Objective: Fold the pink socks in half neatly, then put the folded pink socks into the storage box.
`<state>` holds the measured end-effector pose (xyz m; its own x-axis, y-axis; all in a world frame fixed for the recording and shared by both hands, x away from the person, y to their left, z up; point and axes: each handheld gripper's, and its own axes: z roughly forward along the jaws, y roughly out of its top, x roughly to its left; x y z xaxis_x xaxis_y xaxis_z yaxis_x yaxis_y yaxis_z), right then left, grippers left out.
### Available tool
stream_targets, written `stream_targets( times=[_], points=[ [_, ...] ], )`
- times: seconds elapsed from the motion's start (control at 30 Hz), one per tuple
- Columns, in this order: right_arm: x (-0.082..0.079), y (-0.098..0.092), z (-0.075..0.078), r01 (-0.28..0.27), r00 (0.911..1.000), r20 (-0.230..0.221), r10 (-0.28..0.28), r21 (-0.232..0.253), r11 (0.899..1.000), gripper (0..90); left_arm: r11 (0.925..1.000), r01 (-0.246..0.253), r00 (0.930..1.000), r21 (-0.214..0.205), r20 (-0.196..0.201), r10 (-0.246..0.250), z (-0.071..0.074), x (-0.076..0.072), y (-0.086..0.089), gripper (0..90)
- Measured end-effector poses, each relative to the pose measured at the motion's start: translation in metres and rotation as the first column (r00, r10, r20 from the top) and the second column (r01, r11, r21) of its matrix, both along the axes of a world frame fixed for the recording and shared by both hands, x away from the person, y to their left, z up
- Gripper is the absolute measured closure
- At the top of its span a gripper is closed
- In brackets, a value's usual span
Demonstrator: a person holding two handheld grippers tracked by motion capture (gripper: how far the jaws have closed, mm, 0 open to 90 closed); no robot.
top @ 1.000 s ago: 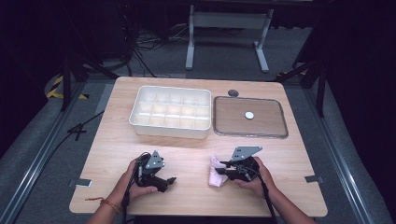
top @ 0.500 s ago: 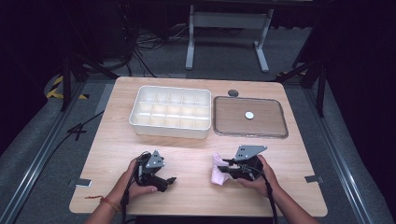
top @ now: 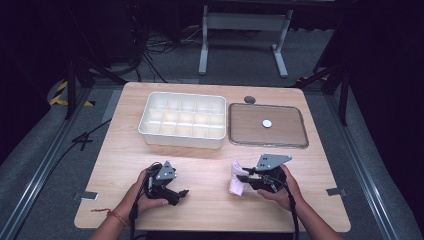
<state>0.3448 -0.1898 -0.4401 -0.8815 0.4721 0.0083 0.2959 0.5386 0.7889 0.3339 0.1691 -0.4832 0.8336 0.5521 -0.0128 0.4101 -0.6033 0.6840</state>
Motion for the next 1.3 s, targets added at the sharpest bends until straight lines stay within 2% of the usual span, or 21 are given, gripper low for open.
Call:
stream_targets(
  times=[0.23,0.27,0.67,1.3],
  points=[
    [0.0,-0.003,0.004,0.01,0.9997,0.021,-0.01,-0.006,1.0,71.3,1.0,-0.002,1.0,0.0,0.001,0.002,0.0,0.0,0.0,11.9],
    [0.001,-0.005,0.006,0.014,0.9993,0.036,-0.013,-0.006,1.0,71.3,1.0,-0.005,1.0,0.001,0.001,0.005,0.0,-0.001,0.0,11.9],
    [0.0,-0.012,0.011,0.038,0.9975,0.06,-0.038,-0.001,0.999,71.3,1.0,-0.002,1.0,0.001,0.002,0.002,0.0,-0.001,0.0,12.2],
    [0.001,-0.018,0.031,0.074,0.9864,0.146,-0.076,0.022,0.997,71.3,1.0,0.001,1.0,0.001,0.001,-0.001,0.0,0.001,-0.001,11.4]
  ],
)
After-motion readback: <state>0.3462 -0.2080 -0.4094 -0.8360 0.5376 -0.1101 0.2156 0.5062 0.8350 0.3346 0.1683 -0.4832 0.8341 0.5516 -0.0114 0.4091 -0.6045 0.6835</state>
